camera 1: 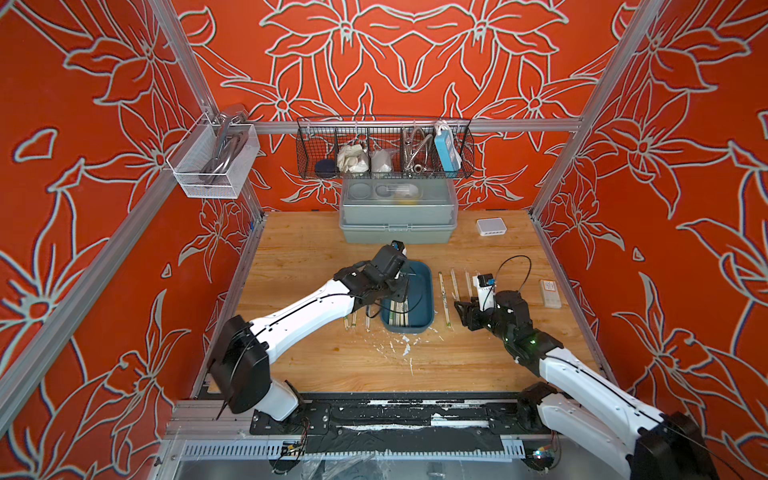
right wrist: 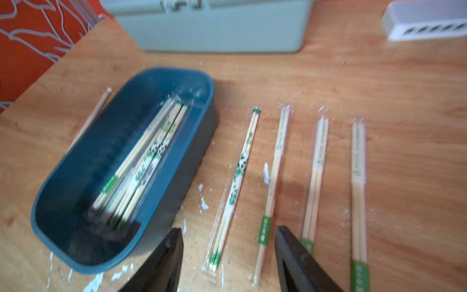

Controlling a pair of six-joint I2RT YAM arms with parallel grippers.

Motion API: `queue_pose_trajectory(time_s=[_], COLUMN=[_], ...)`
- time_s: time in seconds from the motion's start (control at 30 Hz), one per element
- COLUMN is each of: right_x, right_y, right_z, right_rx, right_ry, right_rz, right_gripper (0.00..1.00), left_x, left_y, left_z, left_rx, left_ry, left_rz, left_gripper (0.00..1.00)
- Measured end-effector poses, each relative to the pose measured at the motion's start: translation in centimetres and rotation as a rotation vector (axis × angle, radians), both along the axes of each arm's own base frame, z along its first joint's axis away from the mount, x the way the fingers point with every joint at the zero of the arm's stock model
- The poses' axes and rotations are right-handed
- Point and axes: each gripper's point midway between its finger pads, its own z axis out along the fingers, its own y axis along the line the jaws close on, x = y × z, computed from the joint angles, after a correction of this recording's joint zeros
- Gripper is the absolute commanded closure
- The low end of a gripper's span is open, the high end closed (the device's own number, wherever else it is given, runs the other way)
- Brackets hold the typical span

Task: Take the paired disposable chopsticks out of the storage box
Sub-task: Pick up the paired disposable chopsticks from the storage box.

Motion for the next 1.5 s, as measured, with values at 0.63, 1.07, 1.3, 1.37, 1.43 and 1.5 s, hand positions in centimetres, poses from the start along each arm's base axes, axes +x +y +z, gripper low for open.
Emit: queue_pose_trajectory(time_s=[0.63, 1.07, 1.3, 1.37, 1.43, 1.5], right_x=[0.8, 1.0, 1.1, 1.2, 1.2, 1.2], right_y=[-1.4, -1.4, -1.4, -1.3, -1.3, -1.3], right_z=[-0.1, -0.3, -0.8, -0.8, -0.7, -0.7], right_rx=[-0.036, -0.048, -0.058, -0.059, -0.059, -0.059], right_ry=[-0.024, -0.008, 0.011, 0.013, 0.012, 0.013], right_rz=[-0.082, -0.088, -0.088, -0.088, -0.088, -0.088], right_gripper=[0.38, 0.37, 0.37, 0.37, 0.37, 0.37], left_x=[3.6, 5.0, 5.2, 5.3, 5.5, 5.6], left_y=[-3.4, -2.1, -2.2, -2.4, -2.6, -2.7], left_z=[-8.9, -13.1, -14.2, -14.1, -14.2, -14.5], left_rx=[0.204, 0.244, 0.247, 0.243, 0.24, 0.24], left_ry=[0.243, 0.337, 0.357, 0.357, 0.354, 0.358], left_rz=[0.046, 0.086, 0.085, 0.082, 0.079, 0.077], left_gripper=[0.68, 0.65, 0.65, 0.65, 0.64, 0.64])
